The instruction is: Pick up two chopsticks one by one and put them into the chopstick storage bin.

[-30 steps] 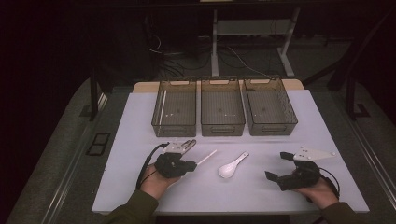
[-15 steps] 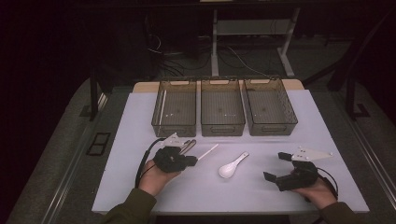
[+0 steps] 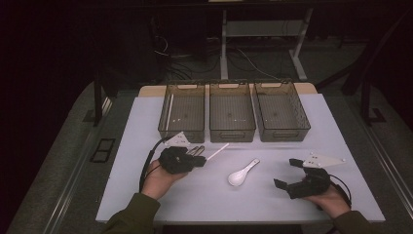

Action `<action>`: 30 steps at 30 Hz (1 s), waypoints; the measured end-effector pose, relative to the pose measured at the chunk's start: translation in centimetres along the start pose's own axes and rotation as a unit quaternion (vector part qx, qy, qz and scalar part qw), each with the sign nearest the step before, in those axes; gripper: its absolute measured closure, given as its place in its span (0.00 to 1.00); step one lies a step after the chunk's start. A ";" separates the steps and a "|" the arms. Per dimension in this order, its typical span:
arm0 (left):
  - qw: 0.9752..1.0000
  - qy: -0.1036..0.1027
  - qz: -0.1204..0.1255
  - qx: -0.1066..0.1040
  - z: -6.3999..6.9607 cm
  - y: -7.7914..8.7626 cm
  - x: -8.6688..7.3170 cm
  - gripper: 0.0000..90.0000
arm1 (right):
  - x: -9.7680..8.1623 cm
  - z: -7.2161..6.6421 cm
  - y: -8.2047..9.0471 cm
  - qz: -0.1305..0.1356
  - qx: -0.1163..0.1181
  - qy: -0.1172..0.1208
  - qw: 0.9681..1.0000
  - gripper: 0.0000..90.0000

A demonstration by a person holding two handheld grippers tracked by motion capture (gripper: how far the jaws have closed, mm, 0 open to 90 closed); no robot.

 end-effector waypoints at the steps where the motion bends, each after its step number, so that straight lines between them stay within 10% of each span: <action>1: 1.000 0.001 0.002 0.001 -0.1 0.1 0.2 0.93 | 0.0 0.0 0.0 0.000 0.000 0.000 1.000 0.01; 30: 0.997 0.020 0.027 0.073 -8.1 1.7 8.6 0.93 | 0.0 0.2 0.3 0.007 -0.004 -0.003 1.000 0.01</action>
Point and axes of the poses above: each handheld gripper's, and its own axes: y roughly backward along the jaws, x roughly out of its top, z roughly to its right, the point moved 2 cm from there along -y, roughly forward along the jaws, and after that the axes turned 1 degree about -y, right-handed, at the moved point
